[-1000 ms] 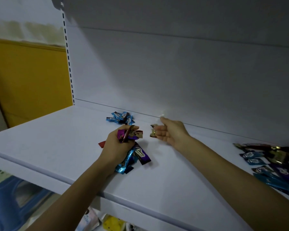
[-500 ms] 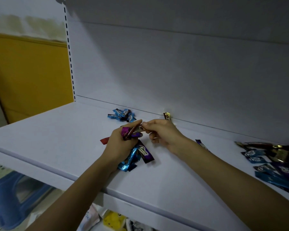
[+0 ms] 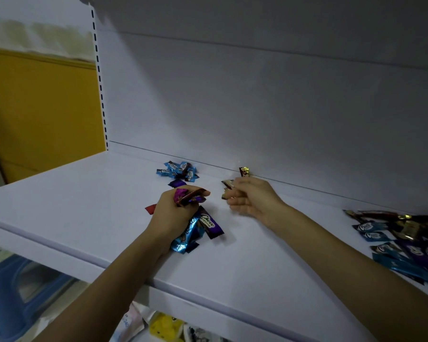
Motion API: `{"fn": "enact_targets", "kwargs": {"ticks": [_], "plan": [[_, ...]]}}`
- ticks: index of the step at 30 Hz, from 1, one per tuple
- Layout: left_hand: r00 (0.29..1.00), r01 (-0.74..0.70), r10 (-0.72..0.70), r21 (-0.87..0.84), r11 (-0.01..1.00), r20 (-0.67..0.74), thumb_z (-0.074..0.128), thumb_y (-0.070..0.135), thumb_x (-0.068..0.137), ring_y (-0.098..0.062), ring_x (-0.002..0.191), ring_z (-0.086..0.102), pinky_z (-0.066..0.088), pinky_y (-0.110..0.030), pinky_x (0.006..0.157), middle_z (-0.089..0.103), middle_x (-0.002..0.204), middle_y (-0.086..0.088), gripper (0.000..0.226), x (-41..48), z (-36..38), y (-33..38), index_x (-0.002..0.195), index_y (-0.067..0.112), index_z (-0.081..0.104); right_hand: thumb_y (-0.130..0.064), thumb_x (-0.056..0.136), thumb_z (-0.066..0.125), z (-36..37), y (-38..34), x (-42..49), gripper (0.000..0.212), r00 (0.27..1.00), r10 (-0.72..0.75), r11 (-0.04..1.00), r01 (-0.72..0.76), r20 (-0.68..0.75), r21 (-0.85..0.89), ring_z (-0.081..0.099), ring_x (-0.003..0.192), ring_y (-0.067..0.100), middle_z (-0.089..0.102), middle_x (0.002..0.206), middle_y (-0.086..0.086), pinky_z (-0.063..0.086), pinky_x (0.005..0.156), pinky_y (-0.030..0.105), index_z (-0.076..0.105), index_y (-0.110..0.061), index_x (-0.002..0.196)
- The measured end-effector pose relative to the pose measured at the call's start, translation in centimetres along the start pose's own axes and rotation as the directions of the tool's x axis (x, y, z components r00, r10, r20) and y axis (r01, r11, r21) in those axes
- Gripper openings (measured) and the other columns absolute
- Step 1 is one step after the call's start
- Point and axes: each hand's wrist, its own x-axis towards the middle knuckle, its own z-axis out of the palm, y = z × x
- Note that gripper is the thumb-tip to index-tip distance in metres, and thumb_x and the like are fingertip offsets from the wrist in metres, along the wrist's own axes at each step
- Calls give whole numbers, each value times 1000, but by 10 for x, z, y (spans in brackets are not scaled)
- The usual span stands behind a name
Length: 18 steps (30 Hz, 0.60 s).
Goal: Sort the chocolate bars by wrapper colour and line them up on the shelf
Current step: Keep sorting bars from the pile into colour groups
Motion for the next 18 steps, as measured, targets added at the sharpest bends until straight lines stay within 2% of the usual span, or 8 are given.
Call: {"fn": "enact_targets", "kwargs": {"ticks": [2, 4, 6, 8, 11, 13, 15, 18], "plan": [[1000, -11, 11, 20, 1000, -3, 52, -3, 92, -11, 91, 66, 55, -22, 77, 71, 96, 3, 38, -1, 0, 0, 87, 30, 69, -32, 94, 56, 10, 3, -13, 25, 992, -66, 982, 84, 108, -169, 65, 67, 12, 70, 84, 3, 56, 61, 27, 62, -13, 108], [1000, -23, 23, 58, 998, 4, 53, -3, 91, -20, 92, 67, 55, -33, 83, 71, 96, -5, 34, -2, 0, 4, 87, 26, 69, -42, 94, 52, 20, 2, -22, 25, 969, -135, 925, 198, 207, -324, 65, 81, 8, 70, 90, -3, 55, 68, 24, 66, -23, 99], [997, -47, 40, 104, 993, 69, 54, -6, 89, -28, 91, 67, 54, -39, 85, 70, 96, -14, 30, -5, 4, 10, 89, 19, 69, -45, 94, 50, 25, -4, -25, 29, 963, -148, 904, 224, 225, -363, 64, 90, 9, 69, 100, -2, 53, 76, 25, 65, -22, 103], [984, -71, 47, 141, 987, 171, 55, -6, 88, -23, 86, 68, 56, -32, 79, 70, 91, -12, 28, -6, 12, 20, 88, 18, 68, -43, 93, 54, 23, -13, -24, 31, 971, -117, 933, 180, 209, -312, 64, 84, 12, 69, 98, 4, 54, 75, 24, 67, -15, 102], [961, -102, 48, 187, 977, 274, 58, -3, 87, -16, 79, 68, 55, -22, 68, 69, 84, -3, 28, -5, 34, 32, 83, 23, 65, -20, 87, 66, 9, -24, -24, 10, 982, -109, 964, 142, 154, -224, 61, 71, 16, 66, 76, 6, 49, 60, 23, 70, -12, 84], [948, -128, 80, 140, 982, 309, 57, -4, 88, -15, 80, 67, 55, -23, 71, 70, 86, -1, 31, -3, 52, 38, 84, 25, 67, -10, 84, 67, -10, -23, -25, 8, 990, -126, 980, 133, 59, -148, 59, 65, 15, 64, 68, 4, 46, 55, 21, 68, -14, 77], [942, -130, 107, 52, 990, 317, 55, -7, 88, -13, 80, 67, 54, -24, 72, 70, 86, 1, 36, -2, 73, 39, 84, 26, 69, -7, 85, 65, -35, -20, -29, 11, 991, -129, 992, 129, -33, -2, 62, 62, 12, 65, 67, 1, 51, 56, 22, 65, -14, 77], [946, -103, 108, -34, 994, 307, 53, -7, 89, -2, 84, 67, 52, -15, 70, 72, 86, 13, 42, 1, 100, 35, 82, 29, 72, -4, 88, 61, -82, -14, -30, 12, 970, -138, 967, 176, -202, 185, 63, 60, 14, 65, 69, 2, 54, 58, 25, 63, -13, 81]]}}
